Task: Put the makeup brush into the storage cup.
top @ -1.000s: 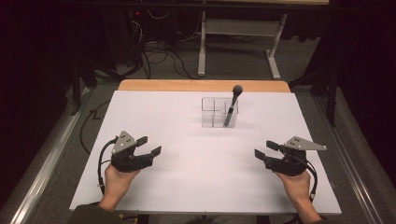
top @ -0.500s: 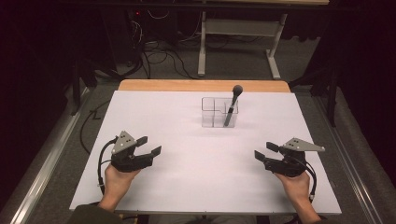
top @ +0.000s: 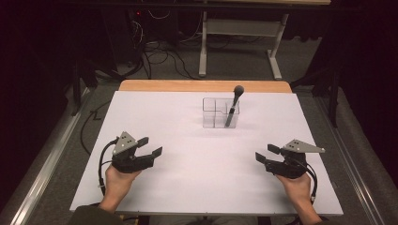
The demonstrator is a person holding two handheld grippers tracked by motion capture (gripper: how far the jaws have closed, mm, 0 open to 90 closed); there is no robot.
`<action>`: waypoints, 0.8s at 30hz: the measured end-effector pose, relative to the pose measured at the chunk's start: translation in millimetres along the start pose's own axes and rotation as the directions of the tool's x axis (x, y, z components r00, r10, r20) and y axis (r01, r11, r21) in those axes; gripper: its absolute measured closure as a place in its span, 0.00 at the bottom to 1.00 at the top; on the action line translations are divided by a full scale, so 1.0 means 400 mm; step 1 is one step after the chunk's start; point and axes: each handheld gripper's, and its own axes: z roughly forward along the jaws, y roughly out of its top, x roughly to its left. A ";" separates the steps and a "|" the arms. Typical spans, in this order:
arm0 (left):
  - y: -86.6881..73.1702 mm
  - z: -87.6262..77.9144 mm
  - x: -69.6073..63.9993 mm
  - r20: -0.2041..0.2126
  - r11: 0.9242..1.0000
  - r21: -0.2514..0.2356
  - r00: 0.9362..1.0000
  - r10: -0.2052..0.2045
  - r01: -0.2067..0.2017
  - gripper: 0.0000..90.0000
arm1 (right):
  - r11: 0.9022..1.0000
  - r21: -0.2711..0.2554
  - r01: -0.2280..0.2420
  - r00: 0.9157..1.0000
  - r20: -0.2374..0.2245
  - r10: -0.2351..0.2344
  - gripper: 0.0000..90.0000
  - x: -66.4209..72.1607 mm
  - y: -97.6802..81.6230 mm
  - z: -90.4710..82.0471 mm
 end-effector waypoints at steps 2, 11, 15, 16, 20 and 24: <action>0.000 0.000 0.000 0.001 1.000 0.000 1.000 0.000 0.000 0.38 | 1.000 0.000 0.004 1.000 0.000 -0.004 0.41 0.000 -0.001 0.001; 0.000 -0.001 -0.001 0.004 1.000 -0.002 1.000 0.001 -0.001 0.38 | 1.000 -0.002 0.012 1.000 0.001 -0.012 0.41 0.009 -0.003 0.006; 0.000 -0.001 -0.001 0.006 1.000 -0.004 1.000 0.000 0.000 0.38 | 1.000 -0.006 0.011 1.000 0.000 -0.011 0.41 0.009 -0.004 0.006; 0.001 -0.001 -0.001 0.006 1.000 -0.004 1.000 0.001 -0.001 0.38 | 1.000 -0.005 0.004 1.000 0.004 -0.004 0.41 0.009 -0.004 0.006; 0.001 -0.002 -0.001 0.008 1.000 -0.007 1.000 0.001 -0.001 0.38 | 1.000 -0.014 -0.005 1.000 0.013 0.005 0.40 0.005 -0.007 0.004; 0.001 -0.003 -0.001 0.009 1.000 -0.009 1.000 0.002 -0.002 0.38 | 1.000 -0.017 -0.012 1.000 0.020 0.012 0.39 0.003 -0.009 0.004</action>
